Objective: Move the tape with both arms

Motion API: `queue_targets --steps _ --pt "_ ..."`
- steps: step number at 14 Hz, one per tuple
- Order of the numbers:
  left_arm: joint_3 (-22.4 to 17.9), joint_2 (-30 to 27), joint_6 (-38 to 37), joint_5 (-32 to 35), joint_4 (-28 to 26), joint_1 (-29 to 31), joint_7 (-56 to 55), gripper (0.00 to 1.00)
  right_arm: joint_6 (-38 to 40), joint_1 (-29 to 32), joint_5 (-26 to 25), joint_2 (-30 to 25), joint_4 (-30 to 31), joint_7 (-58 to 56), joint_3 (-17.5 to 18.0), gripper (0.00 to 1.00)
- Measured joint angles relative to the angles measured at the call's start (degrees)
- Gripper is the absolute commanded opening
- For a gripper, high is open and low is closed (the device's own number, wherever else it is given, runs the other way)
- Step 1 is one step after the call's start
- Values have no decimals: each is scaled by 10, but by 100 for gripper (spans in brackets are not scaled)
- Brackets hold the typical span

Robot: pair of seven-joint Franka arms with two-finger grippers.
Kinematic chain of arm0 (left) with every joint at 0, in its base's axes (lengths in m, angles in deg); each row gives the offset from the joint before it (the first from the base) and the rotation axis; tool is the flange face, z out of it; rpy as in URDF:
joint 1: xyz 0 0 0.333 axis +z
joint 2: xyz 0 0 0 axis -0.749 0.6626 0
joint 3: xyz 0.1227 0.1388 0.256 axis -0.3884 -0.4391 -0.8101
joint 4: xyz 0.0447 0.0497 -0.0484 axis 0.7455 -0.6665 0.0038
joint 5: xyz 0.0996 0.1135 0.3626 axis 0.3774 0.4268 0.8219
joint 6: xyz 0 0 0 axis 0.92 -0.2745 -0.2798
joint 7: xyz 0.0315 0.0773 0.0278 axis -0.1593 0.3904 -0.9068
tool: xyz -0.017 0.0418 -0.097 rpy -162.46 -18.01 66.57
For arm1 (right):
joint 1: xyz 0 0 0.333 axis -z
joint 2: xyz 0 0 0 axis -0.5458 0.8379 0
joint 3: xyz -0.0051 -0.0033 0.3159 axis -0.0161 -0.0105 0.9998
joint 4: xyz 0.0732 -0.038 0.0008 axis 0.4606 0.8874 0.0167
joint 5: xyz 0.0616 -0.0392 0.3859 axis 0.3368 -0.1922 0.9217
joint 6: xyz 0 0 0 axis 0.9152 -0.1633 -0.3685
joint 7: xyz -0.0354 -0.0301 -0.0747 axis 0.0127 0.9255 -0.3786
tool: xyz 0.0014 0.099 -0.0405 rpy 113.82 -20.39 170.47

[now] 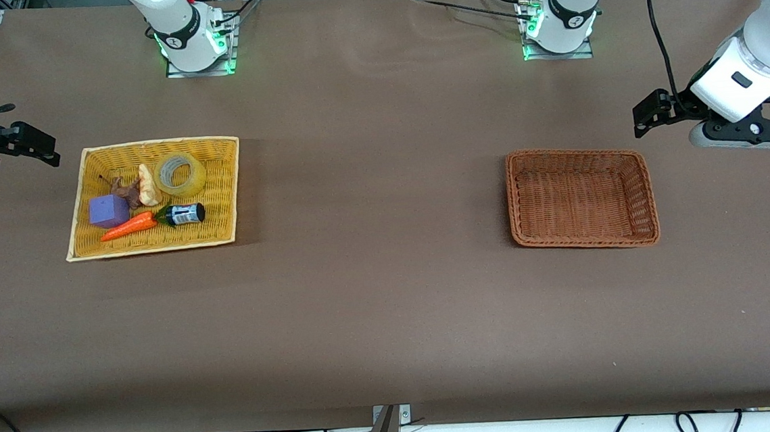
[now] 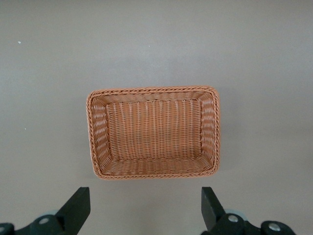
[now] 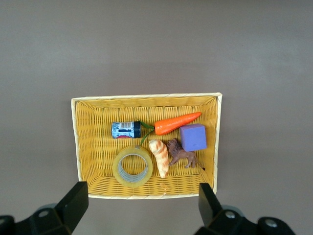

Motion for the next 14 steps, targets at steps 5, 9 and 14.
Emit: queue_targets --steps 5,9,14 --pt "0 0 0 5 0 0 0 100 0 0 0 0 0 1 0 100" --pt "0 0 0 5 0 0 0 100 0 0 -2 0 0 2 0 100" --pt "0 0 0 5 0 -1 0 100 0 0 -10 1 0 2 0 100"
